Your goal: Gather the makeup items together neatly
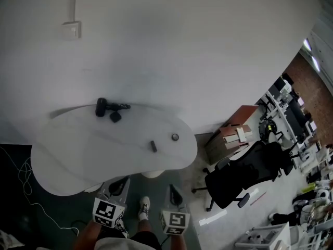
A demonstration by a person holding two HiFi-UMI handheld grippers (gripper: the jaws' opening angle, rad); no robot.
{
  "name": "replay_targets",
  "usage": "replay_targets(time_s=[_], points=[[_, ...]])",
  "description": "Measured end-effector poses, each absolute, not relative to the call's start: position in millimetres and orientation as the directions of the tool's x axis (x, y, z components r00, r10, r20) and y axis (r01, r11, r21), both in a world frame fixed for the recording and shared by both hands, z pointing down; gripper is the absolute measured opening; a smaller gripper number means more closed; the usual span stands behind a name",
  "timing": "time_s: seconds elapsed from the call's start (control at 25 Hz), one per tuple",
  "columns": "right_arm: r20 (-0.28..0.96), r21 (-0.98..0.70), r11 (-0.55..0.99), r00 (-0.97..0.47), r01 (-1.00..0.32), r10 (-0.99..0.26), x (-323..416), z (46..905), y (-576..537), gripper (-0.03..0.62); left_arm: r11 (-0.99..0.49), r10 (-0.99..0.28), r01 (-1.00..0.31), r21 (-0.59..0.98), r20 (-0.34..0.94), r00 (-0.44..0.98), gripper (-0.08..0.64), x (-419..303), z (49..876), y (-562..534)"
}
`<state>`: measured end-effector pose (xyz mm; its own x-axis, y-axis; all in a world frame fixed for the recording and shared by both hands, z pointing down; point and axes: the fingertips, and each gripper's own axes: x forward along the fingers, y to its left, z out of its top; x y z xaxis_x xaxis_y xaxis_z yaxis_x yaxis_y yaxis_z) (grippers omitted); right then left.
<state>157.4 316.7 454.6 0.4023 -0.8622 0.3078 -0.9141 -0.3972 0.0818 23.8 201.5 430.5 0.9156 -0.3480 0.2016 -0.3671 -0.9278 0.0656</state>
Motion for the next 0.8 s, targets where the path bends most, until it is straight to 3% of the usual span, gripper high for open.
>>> replay_targets(time_s=[0.8], points=[[0.494, -0.011, -0.184, 0.154, -0.983, -0.856, 266.4, 554.6, 149.3, 0.005, -0.802, -0.487, -0.582, 0.136, 0.415, 0.769, 0.011, 106.6, 525.9, 79.0]])
